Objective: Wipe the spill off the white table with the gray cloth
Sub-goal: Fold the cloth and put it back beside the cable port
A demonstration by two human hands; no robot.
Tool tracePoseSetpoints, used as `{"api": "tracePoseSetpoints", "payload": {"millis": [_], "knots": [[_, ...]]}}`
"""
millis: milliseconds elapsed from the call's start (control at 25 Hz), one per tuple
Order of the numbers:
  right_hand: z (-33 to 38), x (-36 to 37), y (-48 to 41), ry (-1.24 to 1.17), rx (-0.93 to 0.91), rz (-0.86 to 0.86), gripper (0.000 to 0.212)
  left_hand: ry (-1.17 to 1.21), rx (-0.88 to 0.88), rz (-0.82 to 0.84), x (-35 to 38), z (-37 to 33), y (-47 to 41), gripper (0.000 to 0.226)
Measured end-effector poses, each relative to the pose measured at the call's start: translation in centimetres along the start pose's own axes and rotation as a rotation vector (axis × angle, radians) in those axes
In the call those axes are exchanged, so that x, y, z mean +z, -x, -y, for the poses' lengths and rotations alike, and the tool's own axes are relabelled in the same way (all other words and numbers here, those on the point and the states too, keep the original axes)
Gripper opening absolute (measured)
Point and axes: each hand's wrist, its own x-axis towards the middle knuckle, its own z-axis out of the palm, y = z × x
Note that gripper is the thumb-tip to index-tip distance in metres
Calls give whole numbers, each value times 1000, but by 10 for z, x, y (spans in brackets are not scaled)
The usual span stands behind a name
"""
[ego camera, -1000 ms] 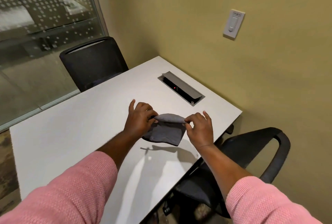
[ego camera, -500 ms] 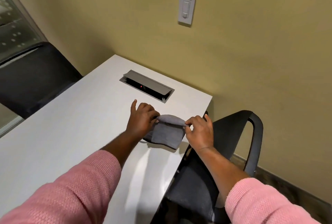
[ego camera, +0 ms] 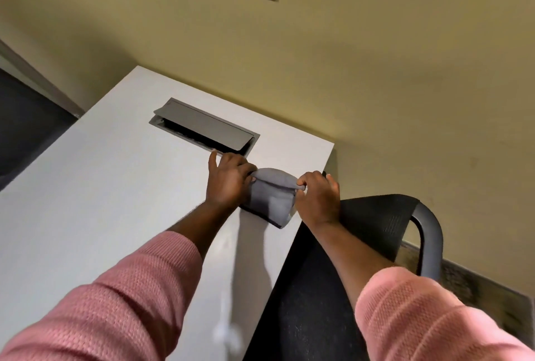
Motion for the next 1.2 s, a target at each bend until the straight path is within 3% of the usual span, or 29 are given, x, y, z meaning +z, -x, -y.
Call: {"api": "tracePoseSetpoints", "payload": {"millis": [240, 360, 560, 840, 1200], "knots": [[-25, 45, -30, -6, 48, 55, 21, -29, -38, 25, 59, 9, -41, 17], [-31, 64, -32, -20, 59, 104, 44, 29, -41, 20, 85, 8, -51, 27], [-33, 88, -26, 158, 47, 320, 80, 14, -32, 120, 117, 3, -37, 62], [-45, 110, -33, 318, 15, 450, 90, -25, -51, 373, 154, 4, -10, 70], [-57, 115, -39, 379, 111, 573, 98, -12, -147, 458, 146, -1, -3, 73]]}}
